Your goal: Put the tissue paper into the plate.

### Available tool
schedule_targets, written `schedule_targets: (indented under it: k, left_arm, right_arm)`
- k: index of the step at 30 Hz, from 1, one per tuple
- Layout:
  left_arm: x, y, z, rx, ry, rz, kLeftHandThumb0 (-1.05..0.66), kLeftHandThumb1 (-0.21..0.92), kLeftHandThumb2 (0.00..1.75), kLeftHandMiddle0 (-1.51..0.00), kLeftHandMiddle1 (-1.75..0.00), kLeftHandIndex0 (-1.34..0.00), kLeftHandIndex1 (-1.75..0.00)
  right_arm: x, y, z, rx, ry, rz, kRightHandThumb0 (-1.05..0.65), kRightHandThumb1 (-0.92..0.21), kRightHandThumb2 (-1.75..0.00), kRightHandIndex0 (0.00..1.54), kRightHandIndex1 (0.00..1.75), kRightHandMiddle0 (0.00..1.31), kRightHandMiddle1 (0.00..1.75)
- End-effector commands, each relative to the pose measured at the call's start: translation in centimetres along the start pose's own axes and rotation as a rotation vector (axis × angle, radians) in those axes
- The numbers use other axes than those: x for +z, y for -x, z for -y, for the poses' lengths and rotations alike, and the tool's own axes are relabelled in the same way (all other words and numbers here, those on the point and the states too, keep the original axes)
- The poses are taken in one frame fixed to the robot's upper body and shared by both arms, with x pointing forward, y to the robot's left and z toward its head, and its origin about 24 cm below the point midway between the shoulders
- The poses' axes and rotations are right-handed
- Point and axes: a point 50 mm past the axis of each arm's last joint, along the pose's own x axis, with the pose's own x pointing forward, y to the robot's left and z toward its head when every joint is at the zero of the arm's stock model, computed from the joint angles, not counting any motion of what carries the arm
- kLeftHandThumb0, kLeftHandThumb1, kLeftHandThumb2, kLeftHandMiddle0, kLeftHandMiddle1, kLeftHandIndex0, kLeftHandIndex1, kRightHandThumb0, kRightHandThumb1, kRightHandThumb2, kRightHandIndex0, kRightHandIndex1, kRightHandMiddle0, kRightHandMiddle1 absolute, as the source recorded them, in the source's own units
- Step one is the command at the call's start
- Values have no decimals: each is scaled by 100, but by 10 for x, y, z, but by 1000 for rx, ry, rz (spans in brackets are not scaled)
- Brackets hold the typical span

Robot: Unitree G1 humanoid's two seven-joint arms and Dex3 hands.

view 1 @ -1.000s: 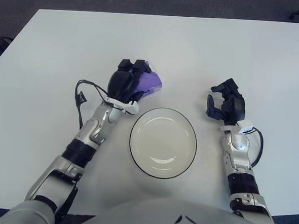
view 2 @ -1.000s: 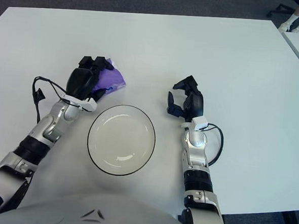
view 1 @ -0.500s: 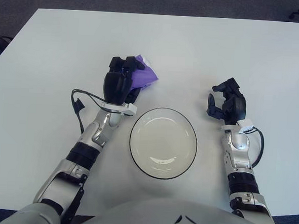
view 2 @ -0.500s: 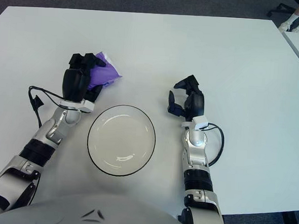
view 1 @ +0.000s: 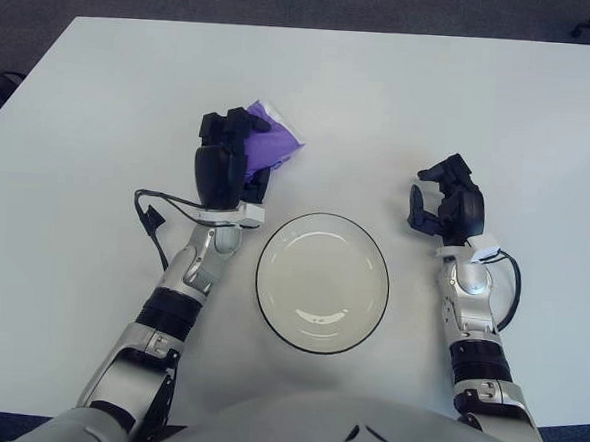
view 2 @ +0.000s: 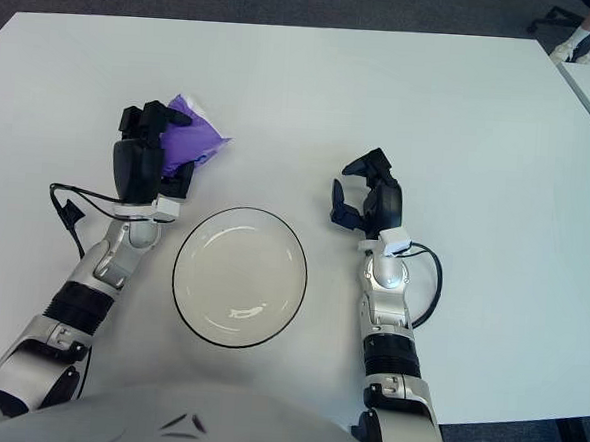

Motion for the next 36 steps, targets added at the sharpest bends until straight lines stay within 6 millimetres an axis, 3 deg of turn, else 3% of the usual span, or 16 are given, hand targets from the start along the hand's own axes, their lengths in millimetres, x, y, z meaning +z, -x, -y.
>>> schedule_targets:
  k: [1, 15, 23, 36]
  left_arm:
    - [-3, 4, -4, 33, 15, -16, 0, -1, 167, -90, -167, -61, -175]
    - [1, 8, -12, 44, 53, -14, 0, -8, 174, -94, -167, -67, -175]
    - [28, 7, -39, 17, 211, 38, 0, -5, 174, -89, -174, -66, -175]
    - [41, 12, -71, -63, 397, 157, 0, -10, 175, -96, -163, -69, -175]
  right_arm:
    - [-24, 25, 1, -8, 27, -138, -1, -35, -124, 62, 158, 42, 175]
    - [-24, 24, -3, 21, 16, -111, -1, -32, -129, 64, 161, 42, 175]
    - [-24, 24, -4, 26, 4, -109, -1, -31, -130, 65, 161, 42, 175]
    - [-23, 23, -7, 50, -15, -95, -1, -30, -129, 67, 157, 43, 175]
